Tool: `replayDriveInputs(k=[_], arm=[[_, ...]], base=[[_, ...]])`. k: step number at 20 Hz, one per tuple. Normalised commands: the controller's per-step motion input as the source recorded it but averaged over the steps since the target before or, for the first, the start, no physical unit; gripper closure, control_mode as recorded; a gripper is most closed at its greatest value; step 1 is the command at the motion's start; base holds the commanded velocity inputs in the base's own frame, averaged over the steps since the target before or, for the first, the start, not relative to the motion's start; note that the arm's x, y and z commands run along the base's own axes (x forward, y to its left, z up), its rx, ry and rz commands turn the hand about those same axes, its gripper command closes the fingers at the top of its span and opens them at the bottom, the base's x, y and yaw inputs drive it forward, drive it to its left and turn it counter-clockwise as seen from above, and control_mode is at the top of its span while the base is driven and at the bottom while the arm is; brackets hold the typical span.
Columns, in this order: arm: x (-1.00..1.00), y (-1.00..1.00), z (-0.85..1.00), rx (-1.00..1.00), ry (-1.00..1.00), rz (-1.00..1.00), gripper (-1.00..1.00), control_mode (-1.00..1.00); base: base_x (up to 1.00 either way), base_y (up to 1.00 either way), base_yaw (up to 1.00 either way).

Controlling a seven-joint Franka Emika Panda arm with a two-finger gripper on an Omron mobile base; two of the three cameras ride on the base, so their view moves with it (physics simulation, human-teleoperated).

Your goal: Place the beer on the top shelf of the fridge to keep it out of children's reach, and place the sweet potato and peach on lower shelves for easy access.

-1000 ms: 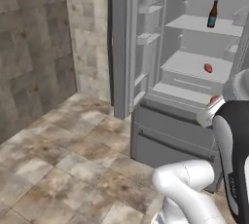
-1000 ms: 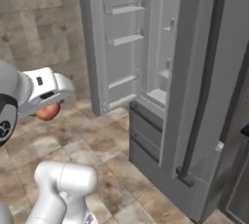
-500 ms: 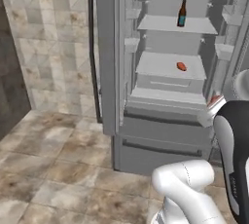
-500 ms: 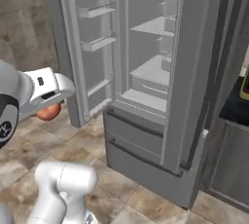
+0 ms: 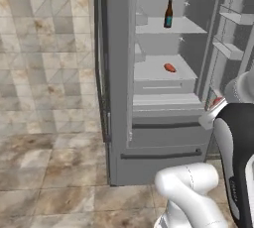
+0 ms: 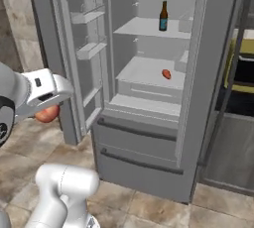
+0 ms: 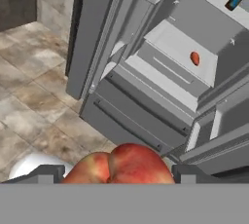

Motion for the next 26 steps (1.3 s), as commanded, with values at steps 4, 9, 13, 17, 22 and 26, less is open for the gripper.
replayDriveInputs(k=[4, 9, 13, 17, 22, 26], arm=[[0.0, 0.0, 0.0, 0.0, 0.0, 0.0, 1.0, 1.0], [0.0, 0.0, 0.0, 0.0, 0.0, 0.0, 1.0, 1.0], [0.0, 0.0, 0.0, 0.0, 0.0, 0.0, 1.0, 1.0], [0.0, 0.0, 0.0, 0.0, 0.0, 0.0, 1.0, 1.0], [0.0, 0.0, 0.0, 0.0, 0.0, 0.0, 1.0, 1.0], [0.0, 0.0, 0.0, 0.0, 0.0, 0.0, 1.0, 1.0]], base=[[0.48, 0.03, -0.43], [0.46, 0.0, -0.38], [0.49, 0.0, -0.26], [0.57, 0.0, -0.1], [0.64, -0.13, 0.0], [0.58, -0.26, 0.02]])
